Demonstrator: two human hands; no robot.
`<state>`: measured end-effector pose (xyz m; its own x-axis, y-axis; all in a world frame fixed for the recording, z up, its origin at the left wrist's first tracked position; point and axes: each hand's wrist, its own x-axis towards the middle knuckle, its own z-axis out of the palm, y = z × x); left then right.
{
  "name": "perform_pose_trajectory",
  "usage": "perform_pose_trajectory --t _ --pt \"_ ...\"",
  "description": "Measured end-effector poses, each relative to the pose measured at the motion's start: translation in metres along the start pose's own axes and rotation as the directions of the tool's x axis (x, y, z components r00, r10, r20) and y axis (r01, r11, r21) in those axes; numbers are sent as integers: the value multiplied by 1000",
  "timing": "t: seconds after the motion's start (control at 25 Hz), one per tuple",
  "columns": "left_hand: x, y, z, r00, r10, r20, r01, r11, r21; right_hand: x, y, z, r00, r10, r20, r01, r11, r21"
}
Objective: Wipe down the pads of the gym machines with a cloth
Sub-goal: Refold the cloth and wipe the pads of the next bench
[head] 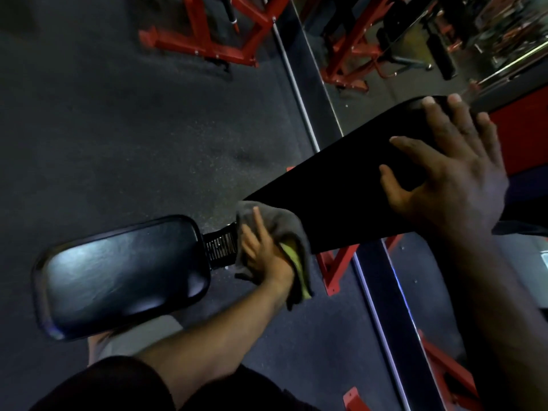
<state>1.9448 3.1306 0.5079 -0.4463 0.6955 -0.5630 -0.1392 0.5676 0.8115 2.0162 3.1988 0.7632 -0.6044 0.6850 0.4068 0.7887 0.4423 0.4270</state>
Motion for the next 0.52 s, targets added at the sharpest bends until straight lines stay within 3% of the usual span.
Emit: perform_pose_trajectory --t 0.04,0.12,0.2,0.28,0.32,0.36,0.44,0.52 --pt "-32 26 -2 974 227 18 -228 973 34 -1 0 -1 1000 4 0 -4 1000 6" --pt "-64 69 5 804 588 83 -594 799 91 -2 1 -2 1000 8 14 -8 1000 19" --pt "-48 99 3 663 744 84 -748 652 127 -3 0 -3 1000 10 17 -10 1000 23" --pt "-18 89 -3 607 791 71 -790 592 158 -1 -1 -2 1000 -3 -4 3 1000 27" --pt "4 74 -4 652 757 41 -754 642 139 -1 -1 -2 1000 -8 -9 8 1000 23" --pt "29 57 -7 741 671 12 -668 736 109 -1 0 -2 1000 -8 -10 8 1000 12" --pt "67 25 -15 928 372 24 -373 927 41 -2 -1 -2 1000 0 -9 0 1000 -2" --pt "73 10 -19 976 187 110 -197 976 88 -1 -2 -1 1000 -7 -4 7 1000 -2"
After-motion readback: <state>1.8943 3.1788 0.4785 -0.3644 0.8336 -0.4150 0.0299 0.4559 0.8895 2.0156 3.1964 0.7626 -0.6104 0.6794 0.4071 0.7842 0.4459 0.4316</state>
